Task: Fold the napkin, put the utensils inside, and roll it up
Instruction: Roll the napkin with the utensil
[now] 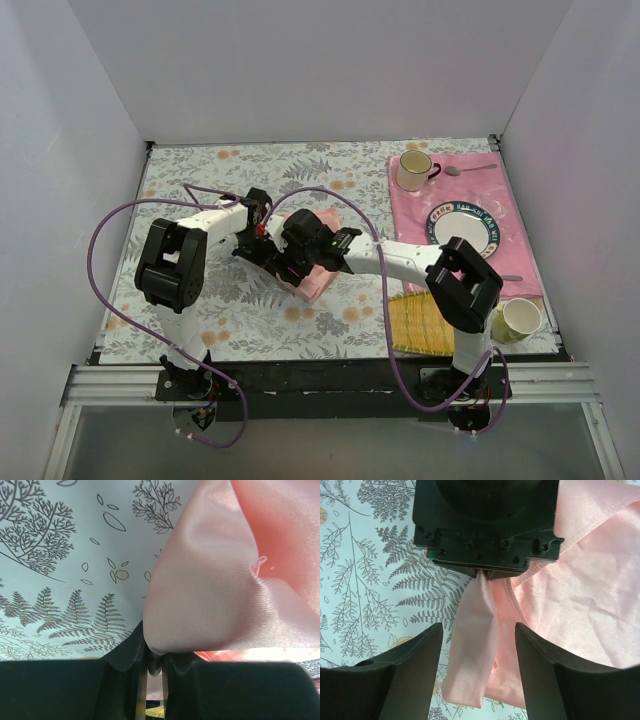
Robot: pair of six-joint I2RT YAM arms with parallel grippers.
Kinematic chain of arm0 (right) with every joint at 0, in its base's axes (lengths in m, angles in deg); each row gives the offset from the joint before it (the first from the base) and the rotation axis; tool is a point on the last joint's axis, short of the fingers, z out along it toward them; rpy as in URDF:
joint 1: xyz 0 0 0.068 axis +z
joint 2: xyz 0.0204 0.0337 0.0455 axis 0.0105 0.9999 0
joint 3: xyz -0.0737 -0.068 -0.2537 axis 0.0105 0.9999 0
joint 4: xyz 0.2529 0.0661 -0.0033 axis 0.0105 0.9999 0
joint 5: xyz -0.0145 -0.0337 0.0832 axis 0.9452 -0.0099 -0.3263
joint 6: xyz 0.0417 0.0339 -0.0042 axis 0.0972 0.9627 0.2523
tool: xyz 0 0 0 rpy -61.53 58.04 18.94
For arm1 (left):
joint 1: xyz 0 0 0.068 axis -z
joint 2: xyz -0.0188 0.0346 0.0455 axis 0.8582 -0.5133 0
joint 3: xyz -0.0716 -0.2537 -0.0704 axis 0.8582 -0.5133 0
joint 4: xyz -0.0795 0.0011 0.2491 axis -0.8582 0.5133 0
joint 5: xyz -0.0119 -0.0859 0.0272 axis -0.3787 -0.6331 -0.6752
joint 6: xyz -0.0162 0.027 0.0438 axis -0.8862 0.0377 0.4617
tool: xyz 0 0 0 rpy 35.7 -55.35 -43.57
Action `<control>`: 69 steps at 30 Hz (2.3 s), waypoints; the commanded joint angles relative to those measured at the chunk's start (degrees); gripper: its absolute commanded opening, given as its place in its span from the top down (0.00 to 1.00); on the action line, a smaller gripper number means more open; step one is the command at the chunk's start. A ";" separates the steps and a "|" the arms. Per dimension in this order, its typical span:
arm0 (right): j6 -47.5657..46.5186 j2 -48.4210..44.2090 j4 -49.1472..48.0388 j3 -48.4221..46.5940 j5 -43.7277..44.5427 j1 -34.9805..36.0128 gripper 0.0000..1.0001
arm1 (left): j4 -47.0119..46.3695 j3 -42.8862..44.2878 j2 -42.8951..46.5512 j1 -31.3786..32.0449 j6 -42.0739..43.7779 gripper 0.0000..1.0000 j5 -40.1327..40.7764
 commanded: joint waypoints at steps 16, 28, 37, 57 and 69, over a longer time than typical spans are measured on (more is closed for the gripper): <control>2.53 5.70 -5.54 5.10 -0.52 1.24 0.44 | 2.60 -0.98 -0.03 0.75 -7.60 1.00 -2.90; 7.44 7.36 -7.73 9.05 -9.81 -0.52 0.99 | -3.19 -1.41 5.67 0.67 -0.05 0.97 1.93; 13.25 12.19 -11.86 13.54 -33.54 -6.14 0.99 | -16.46 -9.06 19.29 0.23 10.32 0.39 2.46; 21.41 22.14 0.18 5.01 -44.90 -11.24 0.99 | -27.80 -26.71 41.28 -0.30 14.11 0.73 -4.56; 27.75 20.82 -5.88 8.88 -43.58 -12.82 0.99 | -43.01 -37.63 39.88 -2.23 8.83 0.91 -7.73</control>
